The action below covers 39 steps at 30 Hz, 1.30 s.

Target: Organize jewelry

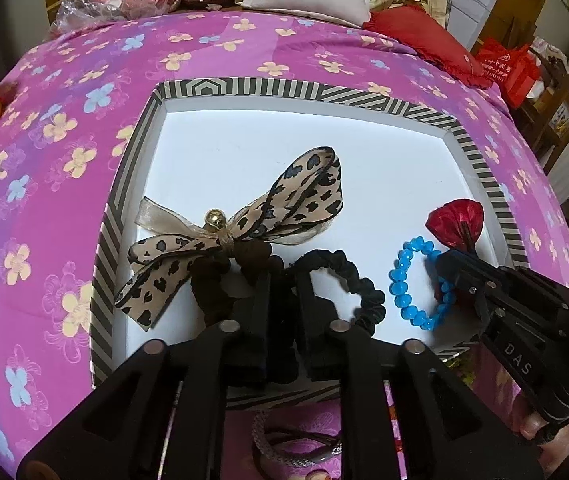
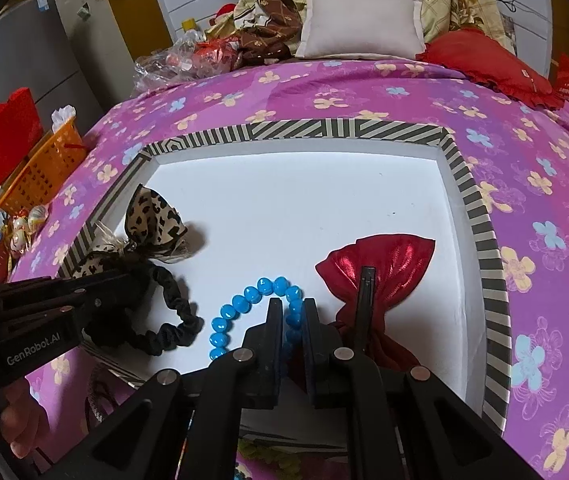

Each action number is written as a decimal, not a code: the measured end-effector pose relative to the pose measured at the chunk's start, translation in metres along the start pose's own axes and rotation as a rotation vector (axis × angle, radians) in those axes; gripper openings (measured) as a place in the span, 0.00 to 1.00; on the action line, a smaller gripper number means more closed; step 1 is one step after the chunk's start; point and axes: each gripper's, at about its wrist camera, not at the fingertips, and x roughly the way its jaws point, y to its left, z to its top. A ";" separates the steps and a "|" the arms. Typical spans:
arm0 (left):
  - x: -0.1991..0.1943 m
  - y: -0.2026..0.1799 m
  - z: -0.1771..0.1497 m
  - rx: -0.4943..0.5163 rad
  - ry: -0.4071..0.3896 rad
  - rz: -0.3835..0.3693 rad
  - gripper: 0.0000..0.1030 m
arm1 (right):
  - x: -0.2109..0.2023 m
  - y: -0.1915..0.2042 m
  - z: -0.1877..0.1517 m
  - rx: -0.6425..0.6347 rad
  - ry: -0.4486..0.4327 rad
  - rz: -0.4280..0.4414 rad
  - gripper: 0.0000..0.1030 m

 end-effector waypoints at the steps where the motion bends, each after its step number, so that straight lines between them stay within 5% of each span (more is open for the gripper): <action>1: 0.000 0.000 0.000 0.001 -0.001 0.004 0.28 | -0.001 0.000 0.000 0.004 0.003 0.000 0.08; 4: -0.003 0.002 -0.002 -0.012 -0.011 -0.007 0.52 | -0.005 -0.001 -0.003 0.015 0.005 0.002 0.08; 7: -0.008 0.000 -0.004 -0.008 -0.023 -0.006 0.57 | -0.011 -0.002 -0.006 0.020 -0.002 0.006 0.11; 11: -0.020 -0.002 -0.007 0.011 -0.048 0.019 0.59 | -0.026 0.001 -0.009 0.022 -0.038 0.002 0.42; 25: -0.072 0.010 -0.041 0.003 -0.134 0.042 0.62 | -0.085 0.029 -0.030 -0.040 -0.129 -0.066 0.43; 29: -0.086 0.012 -0.058 0.020 -0.156 0.061 0.62 | -0.099 0.028 -0.041 -0.030 -0.151 -0.080 0.65; 39: -0.109 0.018 -0.095 0.034 -0.165 0.034 0.62 | -0.123 0.033 -0.072 -0.052 -0.136 -0.111 0.67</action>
